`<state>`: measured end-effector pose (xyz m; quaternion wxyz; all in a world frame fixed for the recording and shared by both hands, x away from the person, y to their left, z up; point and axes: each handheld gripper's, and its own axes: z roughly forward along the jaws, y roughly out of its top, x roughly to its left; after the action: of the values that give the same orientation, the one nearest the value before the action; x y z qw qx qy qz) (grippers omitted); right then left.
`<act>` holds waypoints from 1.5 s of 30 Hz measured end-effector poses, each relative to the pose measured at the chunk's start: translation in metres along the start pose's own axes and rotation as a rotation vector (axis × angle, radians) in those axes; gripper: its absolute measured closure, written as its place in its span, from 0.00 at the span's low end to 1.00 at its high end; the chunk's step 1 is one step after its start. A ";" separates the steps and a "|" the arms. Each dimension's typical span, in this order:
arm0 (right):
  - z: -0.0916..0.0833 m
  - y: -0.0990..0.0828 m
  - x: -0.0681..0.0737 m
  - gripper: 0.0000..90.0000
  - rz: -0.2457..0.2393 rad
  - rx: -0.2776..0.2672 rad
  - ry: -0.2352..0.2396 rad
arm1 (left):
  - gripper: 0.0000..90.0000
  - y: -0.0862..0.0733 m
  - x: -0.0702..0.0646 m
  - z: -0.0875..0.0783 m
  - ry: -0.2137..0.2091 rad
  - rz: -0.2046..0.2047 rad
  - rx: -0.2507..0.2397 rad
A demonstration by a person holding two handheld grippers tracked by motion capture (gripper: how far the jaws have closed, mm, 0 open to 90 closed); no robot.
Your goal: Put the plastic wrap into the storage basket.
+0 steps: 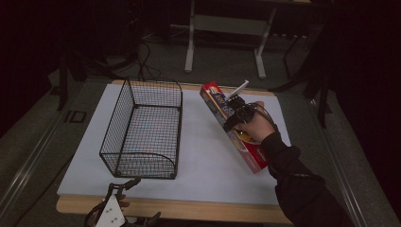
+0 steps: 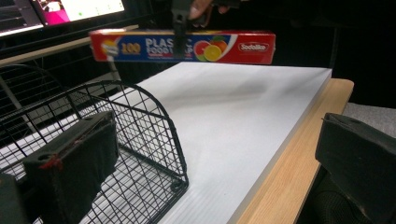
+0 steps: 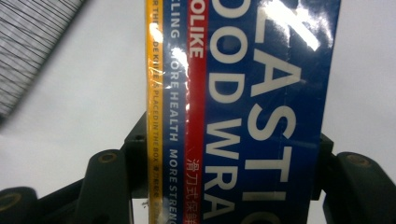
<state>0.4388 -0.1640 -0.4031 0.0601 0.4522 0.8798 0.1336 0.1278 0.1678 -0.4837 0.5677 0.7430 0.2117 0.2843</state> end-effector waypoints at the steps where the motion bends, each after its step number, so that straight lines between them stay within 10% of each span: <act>1: -0.007 0.006 0.010 0.44 -0.014 -0.027 -0.018 | 0.00 0.000 0.000 0.000 -0.001 0.001 0.001; 25: -0.077 0.063 0.094 0.44 -0.037 -0.244 -0.029 | 0.00 0.001 -0.002 -0.001 -0.010 0.014 0.001; 45: -0.088 0.106 0.162 0.44 -0.110 -0.395 0.019 | 0.00 0.001 -0.003 -0.001 -0.026 0.013 0.001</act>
<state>0.4068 0.0109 -0.2862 0.1463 0.3815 0.8605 0.3043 0.1253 0.1661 -0.4832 0.5681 0.7484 0.1994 0.2782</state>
